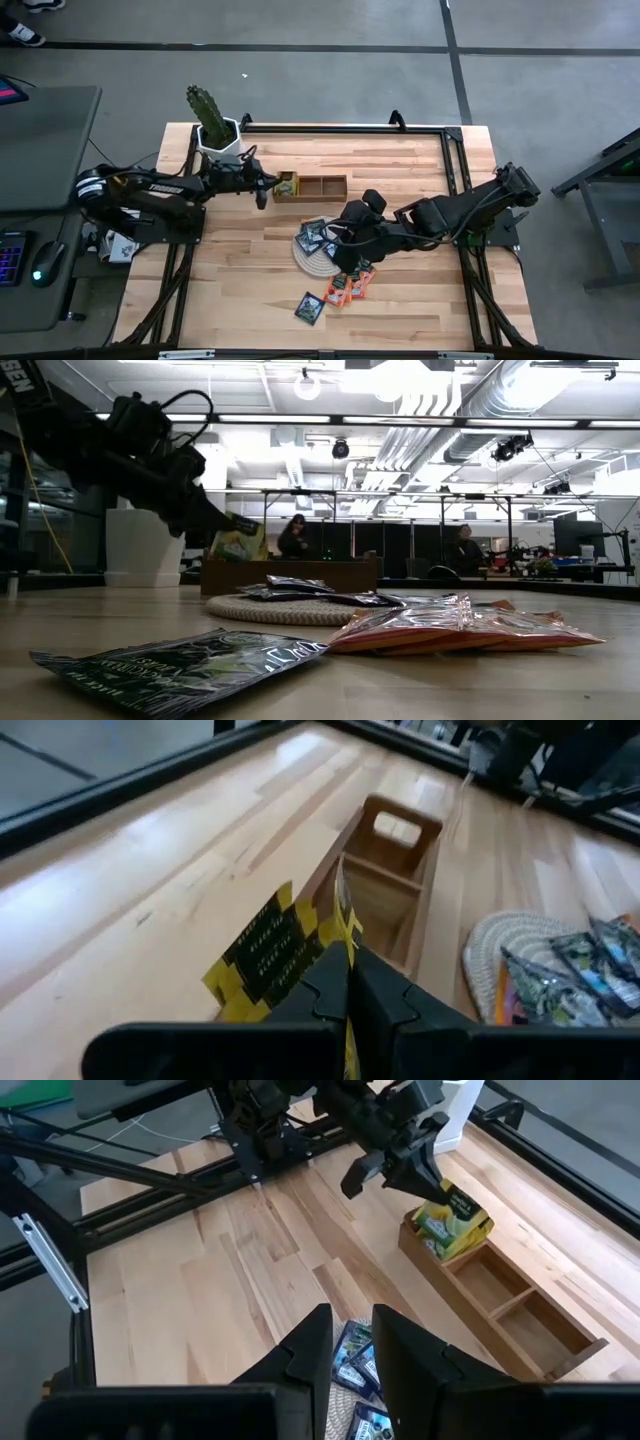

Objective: Pick & Place Tea
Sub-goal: Put the yellow tea bag into the left section of the wooden organizer, then put the purple tea bag into the middle section of the wooden organizer

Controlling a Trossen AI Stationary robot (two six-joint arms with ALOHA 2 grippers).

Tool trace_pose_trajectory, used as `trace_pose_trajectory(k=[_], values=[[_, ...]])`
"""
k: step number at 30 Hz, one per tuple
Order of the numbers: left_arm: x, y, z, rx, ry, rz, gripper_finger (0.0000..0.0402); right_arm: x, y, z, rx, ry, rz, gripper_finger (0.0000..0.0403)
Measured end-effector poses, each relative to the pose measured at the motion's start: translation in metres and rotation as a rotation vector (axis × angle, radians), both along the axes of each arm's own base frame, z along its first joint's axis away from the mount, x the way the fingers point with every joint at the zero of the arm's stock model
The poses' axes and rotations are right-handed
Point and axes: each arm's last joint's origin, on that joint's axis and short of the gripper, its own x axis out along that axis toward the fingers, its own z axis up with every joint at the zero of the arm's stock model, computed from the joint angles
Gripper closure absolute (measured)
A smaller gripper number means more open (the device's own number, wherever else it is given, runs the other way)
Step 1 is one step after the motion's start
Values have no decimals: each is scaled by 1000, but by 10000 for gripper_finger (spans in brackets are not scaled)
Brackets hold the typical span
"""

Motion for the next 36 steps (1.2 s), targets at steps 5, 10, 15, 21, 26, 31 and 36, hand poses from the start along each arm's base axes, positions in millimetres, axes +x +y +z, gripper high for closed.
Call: trace_pose_trajectory(k=[5, 10, 15, 21, 26, 31, 36], values=[[7, 4, 4, 6, -4, -1, 401, 0, 0, 0, 2, -1, -1, 332], [14, 7, 3, 4, 15, -2, 401, 0, 0, 0, 2, -1, -1, 332], [11, 6, -5, -26, 89, 17, 401, 0, 0, 0, 2, -1, -1, 332], [10, 6, -7, -14, 118, 19, 387, 0, 0, 0, -10, 5, -1, 332], [12, 7, -3, 8, 78, 13, 324, -1, -1, -1, -30, 15, 12, 332], [12, 7, -2, 8, 75, 13, 248, -2, -1, -2, -44, 36, 18, 332], [14, 6, 3, 2, 10, -35, 207, -3, -2, -5, -16, 85, 56, 332]])
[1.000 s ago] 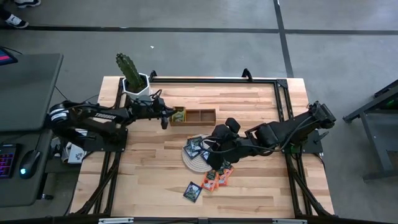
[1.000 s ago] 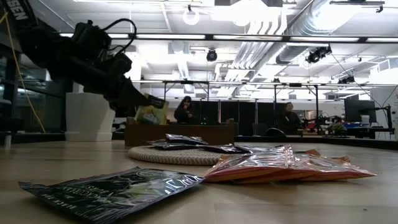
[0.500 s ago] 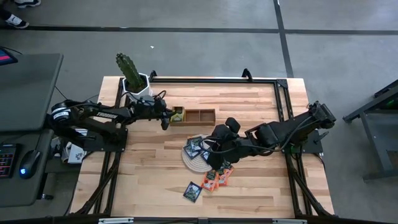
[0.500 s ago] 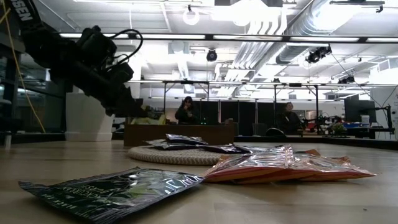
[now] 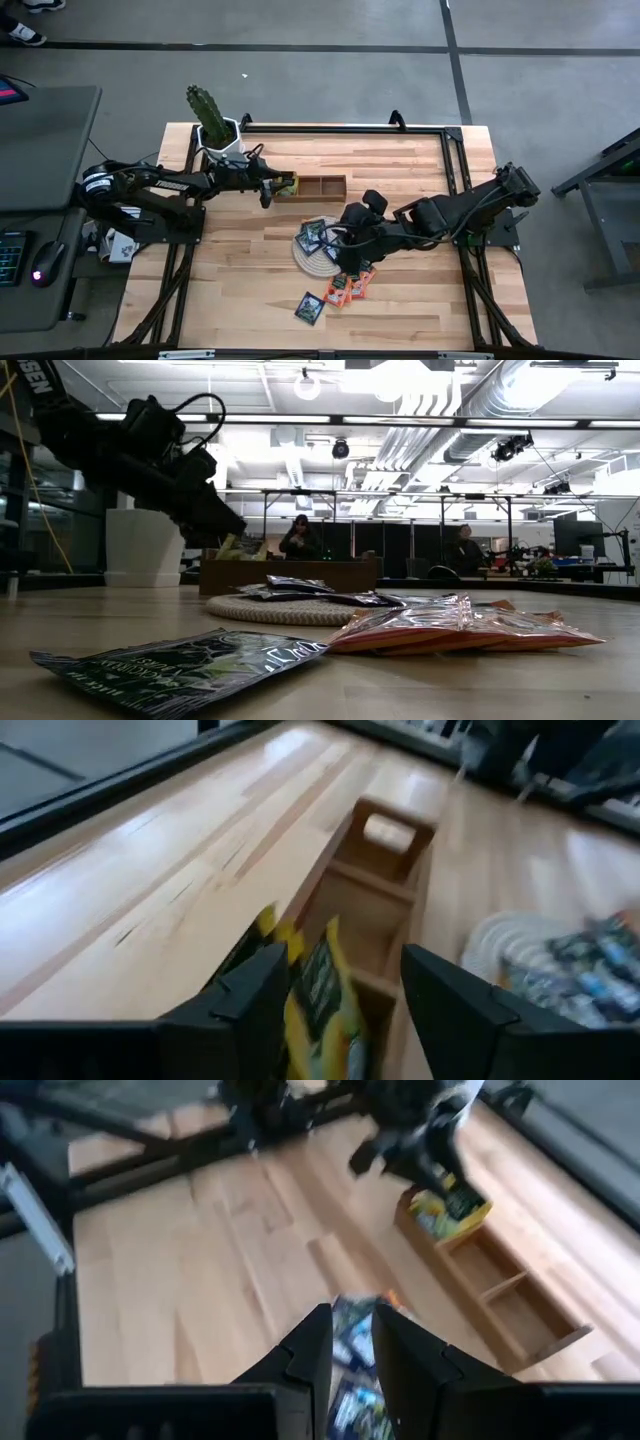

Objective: Pick & Place Tea
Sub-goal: Put the purple tea bag into the middle section of the wooden organizer

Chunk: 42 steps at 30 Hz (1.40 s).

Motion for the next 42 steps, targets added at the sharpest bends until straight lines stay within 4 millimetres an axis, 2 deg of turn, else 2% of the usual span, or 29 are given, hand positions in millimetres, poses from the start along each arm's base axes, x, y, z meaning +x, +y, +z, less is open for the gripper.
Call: trace_pose_trajectory(k=[7, 10, 14, 18, 23, 28, 32, 36, 42], values=[[-3, -2, 20, -8, -130, 0, 217, -1, -3, -10, 7, 84, 48, 332], [-6, -4, 30, 5, -175, -30, 233, -2, -3, -28, -15, 150, 77, 332], [-13, -8, 46, 26, -250, -37, 259, -1, -3, -61, 18, 220, 117, 332], [-21, -13, 61, 38, -326, -50, 298, 2, 0, -90, 59, 205, 190, 332], [-32, -20, 72, 38, -363, -88, 384, 9, -3, -120, 132, 137, 336, 332], [-36, -35, 71, 5, -305, -163, 394, 14, -25, -142, 218, 104, 402, 332], [-34, -53, 61, -40, -191, -220, 398, 18, -55, -151, 284, 105, 376, 332], [-31, -72, 54, -42, -119, -260, 400, 23, -88, -151, 320, 81, 325, 332], [-26, -93, 46, -45, -59, -248, 401, 24, -132, -152, 387, 60, 160, 331]])
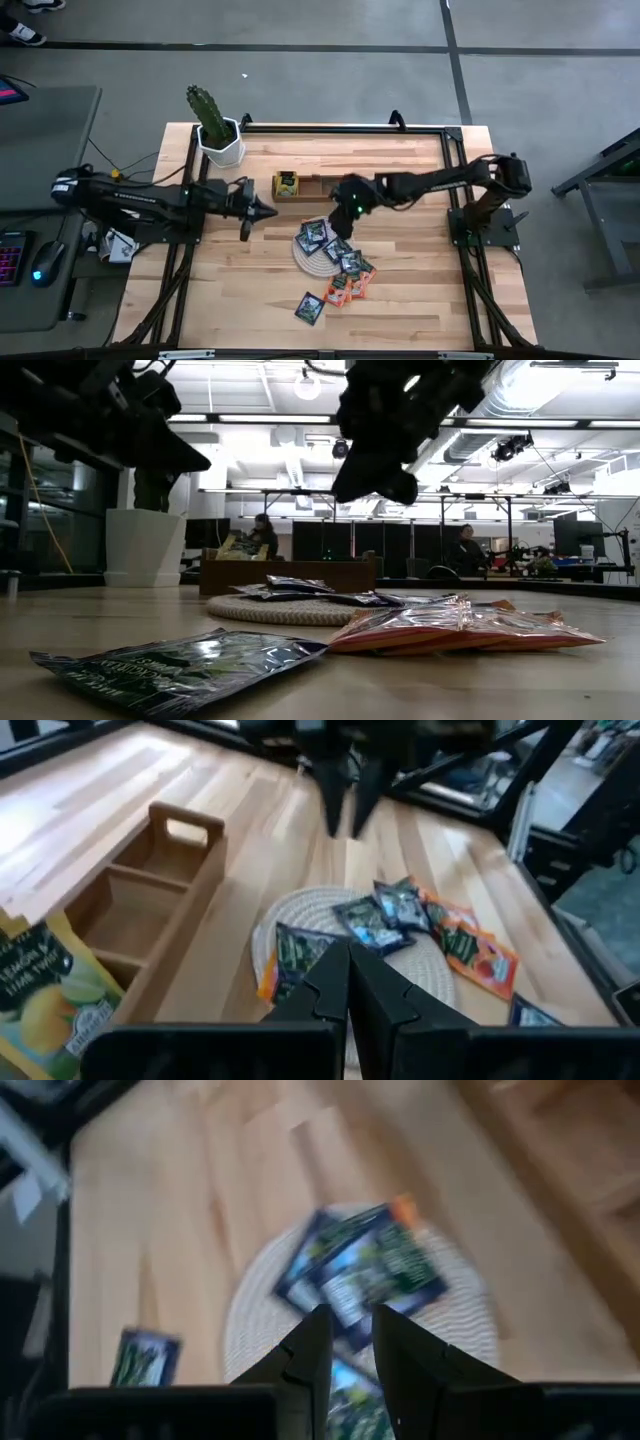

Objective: Pick & Place Tea
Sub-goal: Put the purple tea bag into the middle section of the wooden organizer

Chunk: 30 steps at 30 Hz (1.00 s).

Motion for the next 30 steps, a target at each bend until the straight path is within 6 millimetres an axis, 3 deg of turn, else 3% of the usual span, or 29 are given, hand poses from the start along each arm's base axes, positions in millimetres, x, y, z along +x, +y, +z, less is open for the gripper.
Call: trace_pose_trajectory(k=[4, 10, 17, 22, 30], values=[[5, -6, -9, 5, 58, 14, 401, -1, -19, -4, 116, -21, -61, 319], [19, -7, -24, 6, 107, 12, 401, -12, -28, -29, 291, -66, -134, 267], [41, -8, -27, -50, -36, 42, 401, -21, -25, -47, 362, -138, -241, 232], [56, -9, -41, -99, 49, 40, 401, -25, -20, -55, 336, -119, -278, 231], [96, -13, -37, -119, 74, -39, 401, -19, -10, -68, 347, -104, -331, 230]])
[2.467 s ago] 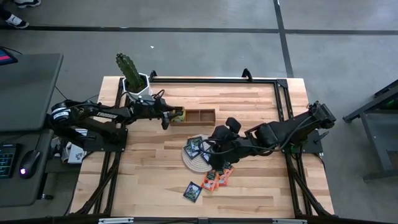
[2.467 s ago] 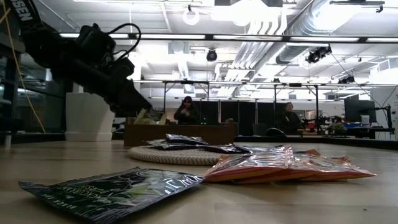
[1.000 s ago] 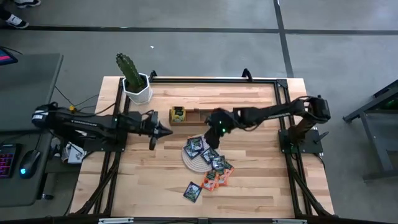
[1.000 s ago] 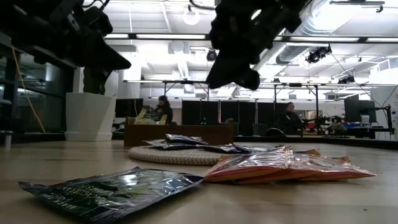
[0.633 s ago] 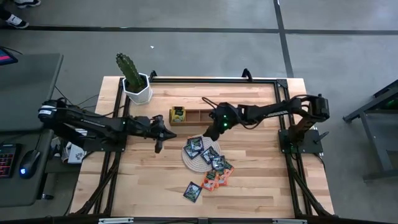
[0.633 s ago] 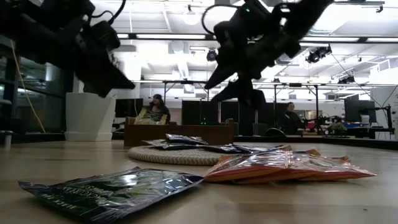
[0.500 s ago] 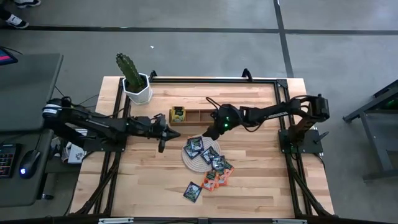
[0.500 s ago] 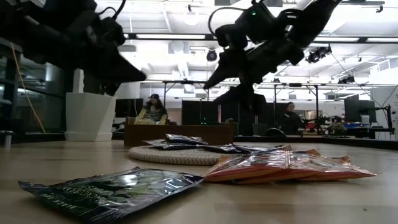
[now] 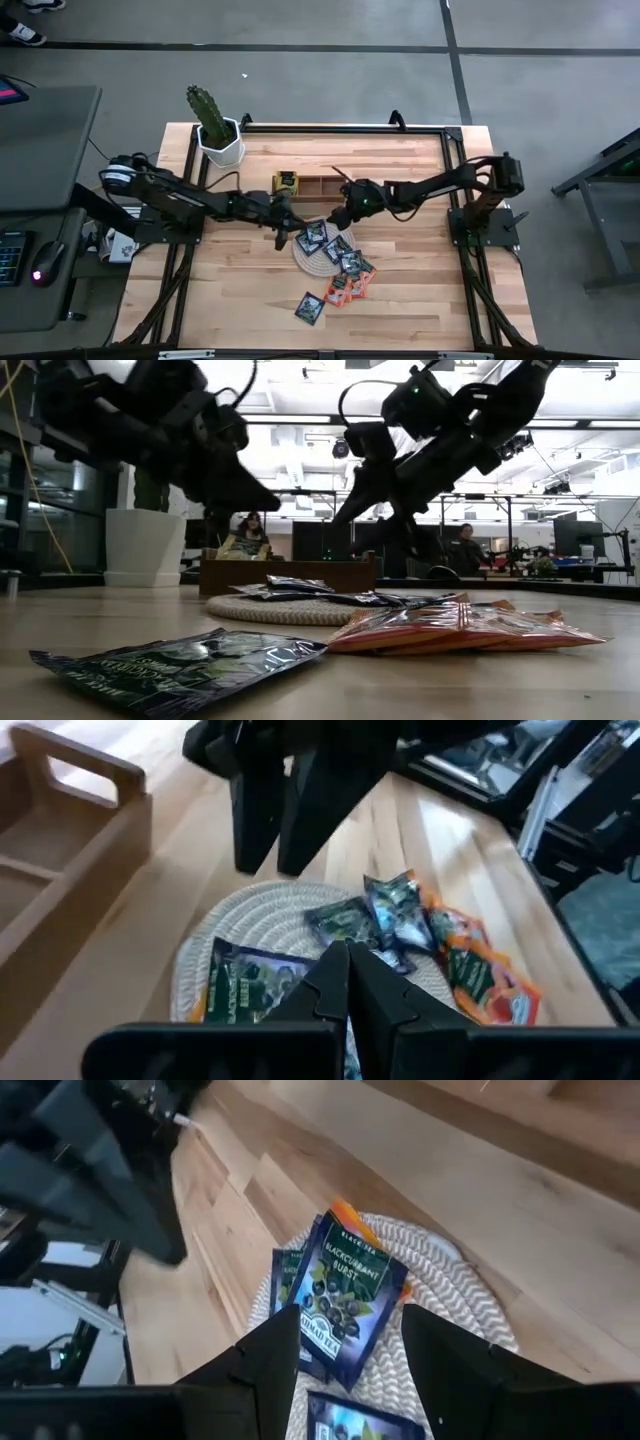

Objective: Pick & Place Tea
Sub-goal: Put the purple tea bag into the middle section of the wooden organizer

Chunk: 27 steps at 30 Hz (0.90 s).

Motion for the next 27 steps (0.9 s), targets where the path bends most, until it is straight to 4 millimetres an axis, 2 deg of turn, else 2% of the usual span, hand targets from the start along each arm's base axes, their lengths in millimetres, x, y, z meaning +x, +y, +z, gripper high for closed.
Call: trace_pose_trajectory(k=[6, 14, 19, 25, 27], values=[[14, -2, -5, -9, 116, -24, 401, 7, 4, -14, 23, 1, -52, 231], [7, -16, -16, 18, 254, -100, 401, 10, 2, -25, 25, 10, -70, 231], [5, -27, -17, 37, 265, -118, 401, 11, 2, -31, 26, 18, -69, 231], [5, -26, -18, 59, 271, -81, 401, 14, 2, -35, 28, 31, -61, 231], [4, -26, -18, 60, 275, -81, 401, 20, 2, -34, 24, 16, -56, 231]])
